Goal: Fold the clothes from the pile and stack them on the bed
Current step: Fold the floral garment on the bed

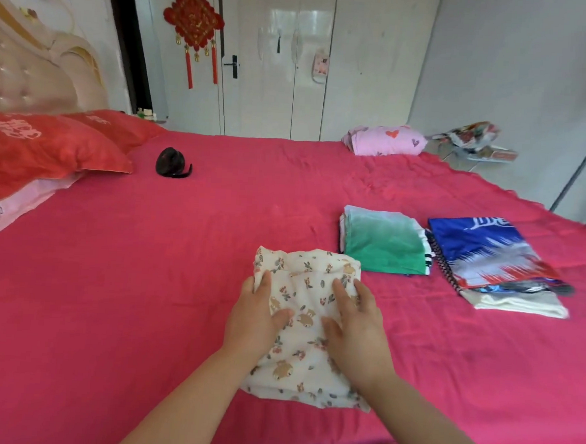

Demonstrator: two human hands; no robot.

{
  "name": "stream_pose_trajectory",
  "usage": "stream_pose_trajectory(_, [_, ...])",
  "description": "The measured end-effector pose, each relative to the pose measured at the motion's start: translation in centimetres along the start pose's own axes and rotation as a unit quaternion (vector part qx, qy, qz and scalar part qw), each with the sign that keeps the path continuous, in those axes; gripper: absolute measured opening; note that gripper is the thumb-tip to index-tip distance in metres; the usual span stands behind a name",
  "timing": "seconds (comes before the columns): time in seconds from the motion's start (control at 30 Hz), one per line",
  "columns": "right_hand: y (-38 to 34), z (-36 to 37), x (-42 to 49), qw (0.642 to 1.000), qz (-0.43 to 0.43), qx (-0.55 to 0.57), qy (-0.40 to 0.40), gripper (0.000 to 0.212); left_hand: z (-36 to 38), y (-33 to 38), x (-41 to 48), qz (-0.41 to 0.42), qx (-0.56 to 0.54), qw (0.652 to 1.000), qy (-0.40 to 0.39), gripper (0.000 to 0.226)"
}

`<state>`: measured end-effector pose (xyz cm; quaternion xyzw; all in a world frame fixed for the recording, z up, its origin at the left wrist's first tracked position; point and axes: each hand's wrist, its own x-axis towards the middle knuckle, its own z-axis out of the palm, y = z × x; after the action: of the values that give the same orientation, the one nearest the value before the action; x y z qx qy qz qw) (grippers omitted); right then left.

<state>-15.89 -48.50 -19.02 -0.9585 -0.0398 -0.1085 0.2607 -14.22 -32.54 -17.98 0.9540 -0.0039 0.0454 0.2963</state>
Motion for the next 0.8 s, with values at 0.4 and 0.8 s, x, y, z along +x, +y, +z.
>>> stream_pose_trajectory(0.4, [13.8,-5.6,13.1,0.997,0.056,-0.033,0.032,0.061,8.3,12.4,14.7,0.049,-0.009,0.999,-0.02,0.078])
stream_pose_trajectory(0.8, [25.7,-1.6,35.5,0.978,0.111,-0.176,-0.032,0.056,20.2,16.5,37.2,0.018,0.06,0.994,-0.085,0.064])
